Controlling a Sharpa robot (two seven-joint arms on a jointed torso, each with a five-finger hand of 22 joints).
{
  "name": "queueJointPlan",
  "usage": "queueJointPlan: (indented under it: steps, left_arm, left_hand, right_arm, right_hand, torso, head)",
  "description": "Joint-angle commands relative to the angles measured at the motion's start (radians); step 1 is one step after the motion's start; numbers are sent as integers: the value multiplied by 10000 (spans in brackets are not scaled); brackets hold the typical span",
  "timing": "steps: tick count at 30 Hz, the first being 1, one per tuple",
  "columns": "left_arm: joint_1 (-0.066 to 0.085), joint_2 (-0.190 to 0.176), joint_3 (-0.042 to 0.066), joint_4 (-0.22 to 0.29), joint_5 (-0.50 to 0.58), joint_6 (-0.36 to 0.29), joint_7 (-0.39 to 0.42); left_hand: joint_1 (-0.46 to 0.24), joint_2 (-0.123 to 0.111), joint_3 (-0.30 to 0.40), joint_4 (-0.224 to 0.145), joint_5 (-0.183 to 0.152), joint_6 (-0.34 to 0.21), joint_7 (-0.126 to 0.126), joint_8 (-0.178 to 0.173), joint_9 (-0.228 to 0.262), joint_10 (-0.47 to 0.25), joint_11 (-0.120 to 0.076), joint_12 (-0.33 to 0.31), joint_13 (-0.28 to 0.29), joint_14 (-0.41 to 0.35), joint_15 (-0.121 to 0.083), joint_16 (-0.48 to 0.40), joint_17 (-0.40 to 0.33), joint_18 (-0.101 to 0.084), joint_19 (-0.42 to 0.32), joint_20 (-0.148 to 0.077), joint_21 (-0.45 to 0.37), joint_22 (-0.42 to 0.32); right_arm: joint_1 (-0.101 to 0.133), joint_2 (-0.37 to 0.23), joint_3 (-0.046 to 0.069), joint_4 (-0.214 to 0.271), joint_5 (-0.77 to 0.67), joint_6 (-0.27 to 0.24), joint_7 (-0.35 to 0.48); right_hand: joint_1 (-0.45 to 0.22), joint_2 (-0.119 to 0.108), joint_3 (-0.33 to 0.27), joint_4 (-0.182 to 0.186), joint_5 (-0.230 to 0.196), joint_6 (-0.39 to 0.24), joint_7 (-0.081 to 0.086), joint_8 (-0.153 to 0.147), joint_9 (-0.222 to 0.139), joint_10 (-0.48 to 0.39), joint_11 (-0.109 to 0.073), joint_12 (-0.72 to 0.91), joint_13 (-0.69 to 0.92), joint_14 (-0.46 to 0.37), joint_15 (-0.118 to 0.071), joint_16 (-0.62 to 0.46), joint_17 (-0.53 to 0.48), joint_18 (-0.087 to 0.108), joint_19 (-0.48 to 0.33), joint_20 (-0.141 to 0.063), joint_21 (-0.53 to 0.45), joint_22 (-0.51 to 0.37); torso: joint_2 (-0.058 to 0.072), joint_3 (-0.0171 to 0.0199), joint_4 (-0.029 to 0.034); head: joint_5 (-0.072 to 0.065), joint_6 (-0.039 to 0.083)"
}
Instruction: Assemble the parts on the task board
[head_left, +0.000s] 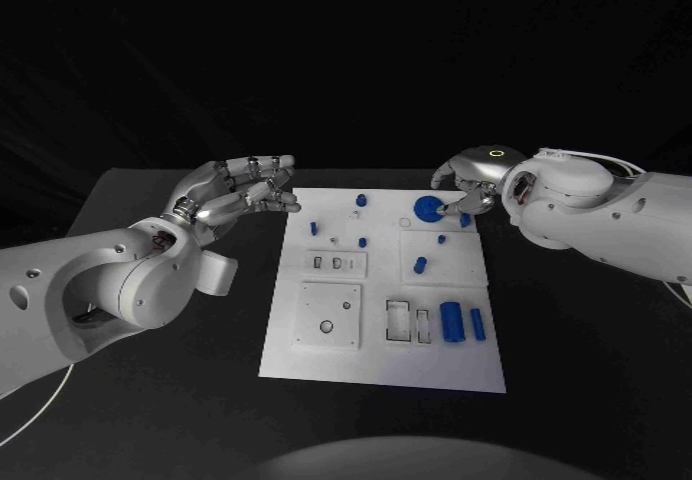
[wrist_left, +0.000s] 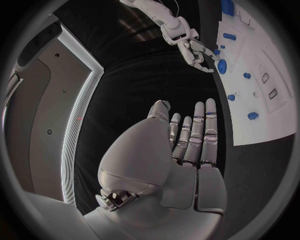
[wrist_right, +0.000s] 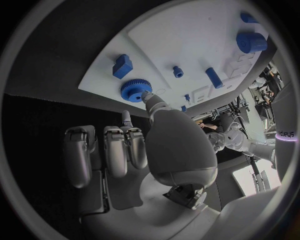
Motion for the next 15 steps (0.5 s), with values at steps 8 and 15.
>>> queueJointPlan:
  steps: [8, 15]
  left_arm:
    - [-9, 19, 2, 2, -89, 248, 16]
    - [-10, 32, 2, -1, -90, 263, 10]
  left_hand:
    - [91, 10, 55, -11, 56, -8, 90, 45, 0, 8, 58, 40, -14, -59, 20, 26, -14, 46, -54, -3, -32, 2]
    - [91, 10, 55, -11, 56, -8, 90, 45, 0, 8, 58, 40, -14, -59, 20, 26, -14, 46, -54, -3, -32, 2]
  right_arm:
    - [-73, 147, -1, -175, -236, 326, -29]
    - [-124, 270, -1, -241, -233, 404, -15]
  right_hand:
    - [62, -70, 64, -52, 152, -63, 21, 352, 485, 1066, -2, 36, 2627, 1042, -35, 34, 2629, -120, 768, -77, 59, 2500]
    - [133, -27, 121, -148, 320, -29, -12, 749, 981, 1066, -21, 36, 2627, 1042, -55, 34, 2629, -124, 781, -80, 72, 2506]
  torso:
    - [2, -6, -10]
    - [1, 1, 0]
  head:
    - [18, -36]
    - [13, -50]
